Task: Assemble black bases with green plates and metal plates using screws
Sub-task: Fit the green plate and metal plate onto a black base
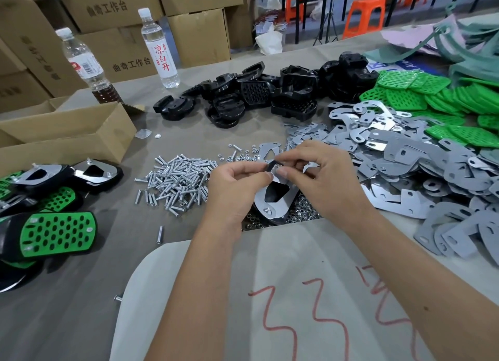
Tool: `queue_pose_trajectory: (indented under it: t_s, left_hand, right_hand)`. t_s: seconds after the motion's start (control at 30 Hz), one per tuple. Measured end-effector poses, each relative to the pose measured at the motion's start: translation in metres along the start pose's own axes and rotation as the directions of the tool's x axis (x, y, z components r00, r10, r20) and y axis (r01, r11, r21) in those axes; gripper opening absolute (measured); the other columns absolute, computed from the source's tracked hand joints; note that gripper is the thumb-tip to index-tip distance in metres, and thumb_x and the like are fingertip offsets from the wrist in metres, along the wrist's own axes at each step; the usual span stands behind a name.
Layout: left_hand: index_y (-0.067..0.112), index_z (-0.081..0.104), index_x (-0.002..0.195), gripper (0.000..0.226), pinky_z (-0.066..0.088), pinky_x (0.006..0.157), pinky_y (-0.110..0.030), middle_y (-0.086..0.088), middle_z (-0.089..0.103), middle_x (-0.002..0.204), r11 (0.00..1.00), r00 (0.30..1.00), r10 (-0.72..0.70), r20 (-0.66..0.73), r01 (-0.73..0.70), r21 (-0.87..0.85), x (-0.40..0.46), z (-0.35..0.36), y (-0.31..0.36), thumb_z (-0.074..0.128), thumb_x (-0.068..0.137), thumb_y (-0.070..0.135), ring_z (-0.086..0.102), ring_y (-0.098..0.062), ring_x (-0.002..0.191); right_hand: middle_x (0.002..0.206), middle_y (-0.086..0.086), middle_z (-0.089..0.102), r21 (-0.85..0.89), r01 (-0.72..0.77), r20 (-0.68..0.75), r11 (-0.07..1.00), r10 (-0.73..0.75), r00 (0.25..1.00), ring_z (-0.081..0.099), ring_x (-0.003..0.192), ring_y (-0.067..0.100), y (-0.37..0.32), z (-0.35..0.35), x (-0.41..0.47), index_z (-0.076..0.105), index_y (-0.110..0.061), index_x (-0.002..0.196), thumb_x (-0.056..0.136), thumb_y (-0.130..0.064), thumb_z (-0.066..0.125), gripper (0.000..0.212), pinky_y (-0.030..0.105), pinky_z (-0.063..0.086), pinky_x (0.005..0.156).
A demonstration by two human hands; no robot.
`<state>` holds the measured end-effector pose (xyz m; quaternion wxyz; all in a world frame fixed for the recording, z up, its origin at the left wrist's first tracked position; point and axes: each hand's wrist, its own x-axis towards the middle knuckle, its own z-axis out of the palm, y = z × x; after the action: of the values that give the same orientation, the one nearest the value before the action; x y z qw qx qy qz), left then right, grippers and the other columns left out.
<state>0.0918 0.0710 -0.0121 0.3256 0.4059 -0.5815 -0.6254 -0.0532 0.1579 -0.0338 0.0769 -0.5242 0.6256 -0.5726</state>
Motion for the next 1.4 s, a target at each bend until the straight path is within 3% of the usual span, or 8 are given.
queue_pose_trajectory:
  t_s: [0.23,0.33,0.47,0.67,0.83,1.2,1.3,1.4]
  left_hand:
    - [0.014,0.08,0.087,0.016,0.058,0.076,-0.031,-0.006,0.08,0.082,1.0,1.0,0.008,0.013,-0.008,-0.003,-0.0005,0.0,0.0008,0.078,0.082,-0.001,0.075,-0.018,0.077]
    - [0.015,0.08,0.086,0.017,0.057,0.07,-0.026,-0.006,0.079,0.081,1.0,1.0,0.01,0.017,-0.009,-0.004,-0.0009,-0.0003,0.0016,0.078,0.082,-0.001,0.075,-0.016,0.075]
    - [0.014,0.08,0.088,0.017,0.059,0.077,-0.032,-0.009,0.08,0.085,1.0,1.0,0.007,0.017,-0.007,-0.005,-0.0006,0.0009,0.0014,0.078,0.082,-0.002,0.076,-0.02,0.08]
    - [0.014,0.081,0.092,0.016,0.058,0.077,-0.031,-0.008,0.08,0.086,0.999,0.999,0.029,0.038,-0.03,0.013,-0.0012,0.0006,0.0003,0.078,0.082,0.001,0.076,-0.019,0.08]
    - [0.017,0.081,0.088,0.018,0.057,0.071,-0.028,-0.007,0.08,0.084,0.999,0.999,0.031,0.04,-0.032,0.007,-0.0021,0.0016,0.0,0.076,0.083,0.0,0.075,-0.017,0.076]
    - [0.013,0.08,0.089,0.017,0.059,0.084,-0.037,-0.007,0.08,0.083,1.0,1.0,0.019,-0.017,-0.019,-0.006,-0.0003,0.002,-0.0006,0.078,0.08,-0.001,0.074,-0.02,0.08]
    - [0.011,0.08,0.093,0.017,0.058,0.086,-0.039,-0.009,0.08,0.086,1.0,1.0,0.007,-0.018,-0.007,0.001,-0.0011,0.0033,-0.0005,0.08,0.08,0.0,0.074,-0.02,0.081]
    - [0.011,0.08,0.093,0.017,0.059,0.085,-0.038,-0.01,0.08,0.087,1.0,1.0,0.01,-0.021,-0.01,0.009,-0.0014,0.0034,0.0003,0.08,0.08,0.001,0.074,-0.019,0.081]
  right_hand:
    - [0.085,0.004,0.066,-0.001,0.06,0.047,0.998,-0.06,0.997,0.067,0.079,0.023,-0.0034,-0.0025,0.0013,0.083,-0.014,0.093,0.089,-0.003,0.079,0.013,0.048,0.057,0.066]
    - [0.088,0.003,0.066,-0.022,0.085,0.084,0.996,-0.083,0.993,0.068,0.081,0.018,-0.0035,-0.0066,0.0029,0.084,-0.014,0.096,0.089,0.002,0.077,0.018,0.037,0.057,0.068]
    - [0.088,-0.001,0.068,-0.106,0.139,0.1,0.985,-0.128,0.987,0.065,0.082,0.009,-0.0027,-0.0087,0.0046,0.084,-0.014,0.097,0.088,0.005,0.076,0.022,0.015,0.045,0.069]
    - [0.081,0.001,0.066,-0.038,0.073,0.025,0.997,-0.072,0.997,0.065,0.075,0.022,-0.0031,-0.008,0.0053,0.083,-0.012,0.087,0.083,-0.011,0.086,0.005,0.039,0.053,0.06]
    - [0.073,-0.002,0.063,-0.063,0.086,-0.046,0.994,-0.089,0.995,0.058,0.07,0.02,-0.0024,-0.0043,0.0043,0.079,-0.014,0.078,0.078,-0.017,0.091,0.012,0.03,0.046,0.058]
    - [0.087,0.0,0.067,0.031,-0.017,0.04,0.999,0.016,0.999,0.064,0.079,0.021,-0.0011,-0.005,-0.0011,0.083,-0.017,0.095,0.086,-0.008,0.083,0.013,0.048,0.053,0.056]
    - [0.081,0.002,0.066,-0.018,0.0,-0.01,1.0,0.0,1.0,0.064,0.074,0.022,-0.0026,-0.0043,-0.0009,0.081,-0.011,0.084,0.082,-0.012,0.087,0.007,0.04,0.053,0.056]
    - [0.071,0.002,0.062,-0.082,0.017,-0.057,0.996,-0.022,0.998,0.058,0.067,0.021,-0.0021,-0.0056,-0.0011,0.072,-0.009,0.067,0.082,-0.022,0.089,0.026,0.027,0.042,0.056]
